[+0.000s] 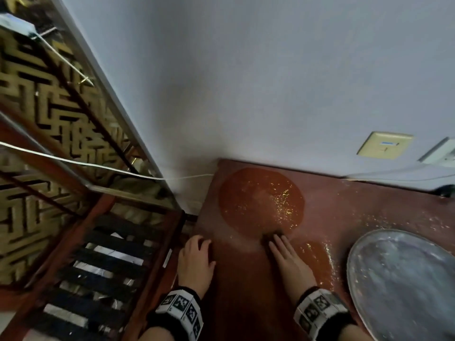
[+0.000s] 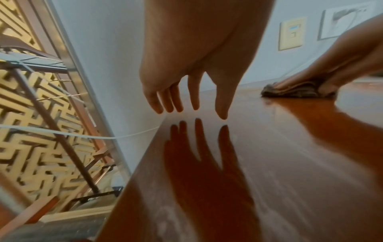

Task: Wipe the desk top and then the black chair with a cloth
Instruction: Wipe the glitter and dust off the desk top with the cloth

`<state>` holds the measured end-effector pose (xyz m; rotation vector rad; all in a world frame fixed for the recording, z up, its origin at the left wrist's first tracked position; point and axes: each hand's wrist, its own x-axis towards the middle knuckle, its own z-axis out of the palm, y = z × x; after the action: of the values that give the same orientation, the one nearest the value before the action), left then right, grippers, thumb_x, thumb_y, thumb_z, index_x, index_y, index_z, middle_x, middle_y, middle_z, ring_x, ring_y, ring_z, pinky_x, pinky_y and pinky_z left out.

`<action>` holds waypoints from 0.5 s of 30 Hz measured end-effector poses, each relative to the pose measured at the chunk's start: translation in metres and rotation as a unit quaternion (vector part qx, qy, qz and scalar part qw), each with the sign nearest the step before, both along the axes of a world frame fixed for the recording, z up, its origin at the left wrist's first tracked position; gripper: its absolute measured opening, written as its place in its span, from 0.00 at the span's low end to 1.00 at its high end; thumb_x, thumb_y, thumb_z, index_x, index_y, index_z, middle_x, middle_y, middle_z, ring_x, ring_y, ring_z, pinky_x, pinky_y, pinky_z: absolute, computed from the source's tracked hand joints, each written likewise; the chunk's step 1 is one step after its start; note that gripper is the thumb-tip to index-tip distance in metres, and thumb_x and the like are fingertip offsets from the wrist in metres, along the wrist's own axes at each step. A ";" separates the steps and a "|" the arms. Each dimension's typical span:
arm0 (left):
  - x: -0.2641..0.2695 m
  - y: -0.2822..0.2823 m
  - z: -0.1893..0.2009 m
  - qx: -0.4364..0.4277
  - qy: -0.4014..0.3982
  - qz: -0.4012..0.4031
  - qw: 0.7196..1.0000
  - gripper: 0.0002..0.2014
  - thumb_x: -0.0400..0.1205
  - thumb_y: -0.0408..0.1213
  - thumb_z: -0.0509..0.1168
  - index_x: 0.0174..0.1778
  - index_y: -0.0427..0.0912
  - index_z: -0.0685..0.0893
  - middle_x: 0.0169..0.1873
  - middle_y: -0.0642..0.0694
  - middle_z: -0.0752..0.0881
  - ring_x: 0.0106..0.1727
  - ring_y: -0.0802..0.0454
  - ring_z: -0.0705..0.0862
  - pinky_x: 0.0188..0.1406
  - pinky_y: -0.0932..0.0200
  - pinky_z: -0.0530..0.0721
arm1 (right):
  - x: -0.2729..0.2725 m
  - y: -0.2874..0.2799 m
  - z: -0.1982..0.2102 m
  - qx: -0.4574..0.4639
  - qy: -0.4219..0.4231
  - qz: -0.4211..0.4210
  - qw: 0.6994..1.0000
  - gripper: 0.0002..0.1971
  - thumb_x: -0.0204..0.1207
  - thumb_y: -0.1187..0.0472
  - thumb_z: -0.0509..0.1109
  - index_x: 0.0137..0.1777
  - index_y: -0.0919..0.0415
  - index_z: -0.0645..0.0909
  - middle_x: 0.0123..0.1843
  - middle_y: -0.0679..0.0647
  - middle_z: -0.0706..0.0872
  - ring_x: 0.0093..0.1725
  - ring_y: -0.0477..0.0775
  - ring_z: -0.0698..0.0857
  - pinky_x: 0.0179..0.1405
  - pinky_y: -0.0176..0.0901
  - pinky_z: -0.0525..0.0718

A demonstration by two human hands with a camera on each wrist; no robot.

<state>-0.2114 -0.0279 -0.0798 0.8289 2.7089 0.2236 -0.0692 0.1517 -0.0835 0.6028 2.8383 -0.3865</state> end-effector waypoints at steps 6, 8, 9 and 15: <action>-0.020 -0.002 -0.006 -0.025 -0.019 0.062 0.998 0.38 0.79 0.54 0.65 0.81 0.49 0.55 0.81 0.45 0.55 0.82 0.49 0.52 0.80 0.52 0.56 | -0.028 0.012 -0.001 -0.029 -0.003 -0.012 1.000 0.33 0.77 0.75 0.53 0.81 0.51 0.59 0.83 0.45 0.51 0.83 0.51 0.49 0.76 0.49 0.68; -0.026 0.006 -0.009 -0.021 -0.033 0.058 0.998 0.41 0.78 0.54 0.66 0.82 0.48 0.52 0.81 0.45 0.53 0.83 0.49 0.51 0.80 0.54 0.56 | -0.030 -0.022 -0.005 -0.045 -0.017 0.108 0.993 0.29 0.66 0.68 0.54 0.63 0.47 0.84 0.70 0.43 0.78 0.72 0.46 0.76 0.60 0.34 0.81; -0.028 0.010 -0.009 -0.019 -0.039 0.055 0.998 0.42 0.78 0.54 0.67 0.83 0.47 0.51 0.81 0.45 0.53 0.83 0.49 0.51 0.80 0.54 0.56 | -0.030 -0.033 -0.005 -0.032 -0.018 0.154 0.987 0.28 0.62 0.62 0.52 0.51 0.41 0.89 0.60 0.39 0.86 0.62 0.41 0.83 0.51 0.26 0.81; -0.040 0.018 -0.013 0.021 -0.117 0.077 0.990 0.52 0.72 0.49 0.75 0.83 0.46 0.47 0.81 0.46 0.51 0.81 0.49 0.56 0.77 0.56 0.61 | -0.061 0.049 -0.001 -0.017 0.006 0.039 0.999 0.34 0.71 0.80 0.57 0.75 0.53 0.71 0.80 0.52 0.66 0.80 0.52 0.62 0.69 0.40 0.76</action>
<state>-0.2516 -0.0096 -0.0924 0.5645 2.5546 0.3884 -0.1305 0.2006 -0.0846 0.4829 2.8497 -0.4252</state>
